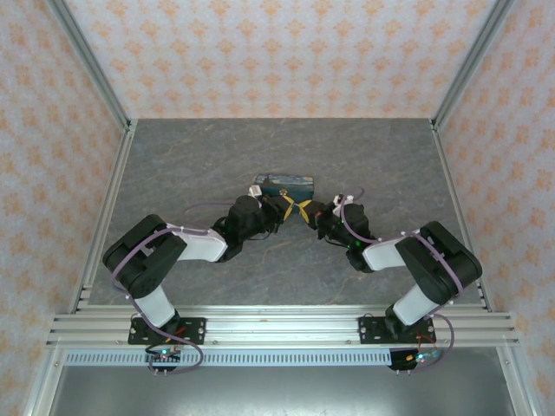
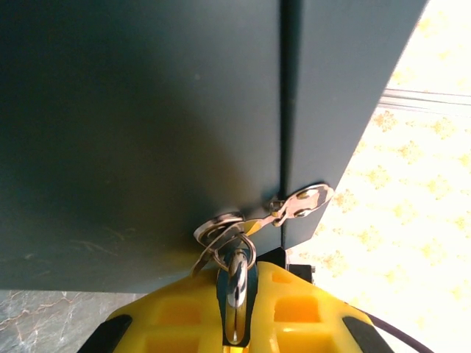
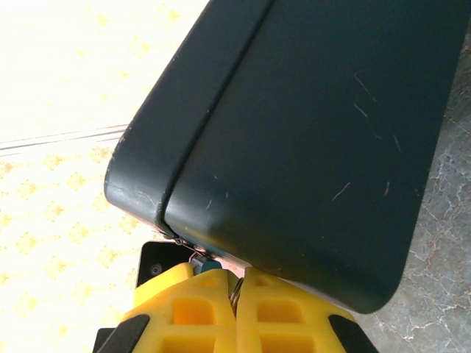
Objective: Unlock the padlock with the key
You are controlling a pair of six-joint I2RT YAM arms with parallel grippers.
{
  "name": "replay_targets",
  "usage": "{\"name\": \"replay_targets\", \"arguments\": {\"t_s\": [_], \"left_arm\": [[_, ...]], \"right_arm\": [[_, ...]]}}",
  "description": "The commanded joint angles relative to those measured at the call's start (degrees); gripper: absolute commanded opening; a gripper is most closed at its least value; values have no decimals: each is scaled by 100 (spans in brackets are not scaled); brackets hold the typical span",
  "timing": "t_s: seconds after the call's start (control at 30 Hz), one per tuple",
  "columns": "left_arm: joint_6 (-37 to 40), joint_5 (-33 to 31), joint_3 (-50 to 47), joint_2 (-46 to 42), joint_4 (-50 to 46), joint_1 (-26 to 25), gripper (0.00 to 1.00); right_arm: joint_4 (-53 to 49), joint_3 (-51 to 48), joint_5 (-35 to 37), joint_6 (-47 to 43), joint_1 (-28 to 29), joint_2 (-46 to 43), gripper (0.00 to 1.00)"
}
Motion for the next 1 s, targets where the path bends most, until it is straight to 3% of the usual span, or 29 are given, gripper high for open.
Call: {"name": "replay_targets", "arguments": {"t_s": [0.0,0.4,0.73,0.97], "left_arm": [[227,1082,121,-423,500,-366,0],[409,1225,80,-571,144,-366,0],[-40,1139,225,-188,629,-384,0],[100,1068,104,-169,448,-341,0]], "right_arm": [[-375,166,302,-223,-109,-65,0],[-996,285,299,-742,-112,-318,0],[-629,437,172,-377,63,-250,0],[-1642,252,562,-788,21,-732,0]]}}
